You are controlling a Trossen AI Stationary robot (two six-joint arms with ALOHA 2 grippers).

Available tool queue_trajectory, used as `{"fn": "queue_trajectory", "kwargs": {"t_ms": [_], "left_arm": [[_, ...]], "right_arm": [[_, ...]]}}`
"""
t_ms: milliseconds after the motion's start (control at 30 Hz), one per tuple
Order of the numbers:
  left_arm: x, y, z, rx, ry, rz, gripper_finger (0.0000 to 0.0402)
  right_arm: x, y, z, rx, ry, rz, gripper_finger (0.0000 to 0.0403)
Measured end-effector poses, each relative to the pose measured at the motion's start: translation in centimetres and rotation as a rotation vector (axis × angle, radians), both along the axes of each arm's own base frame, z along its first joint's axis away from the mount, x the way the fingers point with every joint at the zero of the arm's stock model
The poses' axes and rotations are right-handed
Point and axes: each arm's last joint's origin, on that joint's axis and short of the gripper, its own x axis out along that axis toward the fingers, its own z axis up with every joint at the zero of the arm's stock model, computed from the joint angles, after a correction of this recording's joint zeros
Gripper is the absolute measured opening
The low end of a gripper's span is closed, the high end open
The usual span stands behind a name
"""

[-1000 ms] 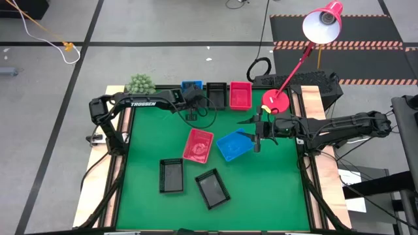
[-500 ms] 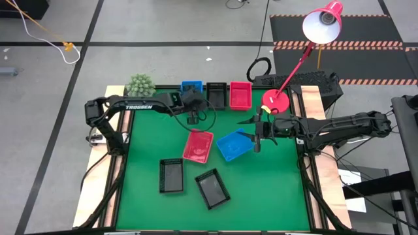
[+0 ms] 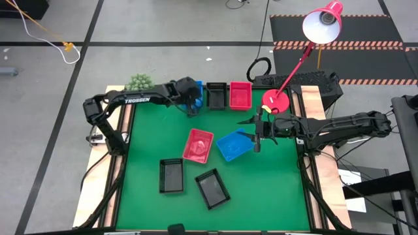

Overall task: Stack baskets by color
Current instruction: Stack the bottom left blue basket on the top blue basket, then stack the bottom left black basket on the top black basket

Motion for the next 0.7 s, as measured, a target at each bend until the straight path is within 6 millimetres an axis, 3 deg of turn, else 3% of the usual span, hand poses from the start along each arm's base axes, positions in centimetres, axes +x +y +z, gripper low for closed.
{"fn": "queue_trajectory", "kwargs": {"t_ms": [233, 400, 567, 700], "left_arm": [[-1.0, -0.1, -2.9, 0.006, 0.000, 0.003, 0.0006], [-0.8, -0.8, -3.1, 0.007, 0.013, -0.006, 0.0010], [-0.5, -3.2, -0.4, 0.047, -0.062, -0.042, 0.0013], [-0.9, -6.4, 1.9, 0.047, -0.101, -0.103, 0.0004]], "right_arm": [[0.0, 0.0, 0.0, -0.002, 0.001, 0.000, 0.0160], [0.0, 0.0, 0.0, -0.003, 0.001, 0.001, 0.0160], [0.0, 0.0, 0.0, -0.003, 0.001, 0.000, 0.0160], [0.0, 0.0, 0.0, -0.003, 0.004, 0.000, 0.0160]]}}
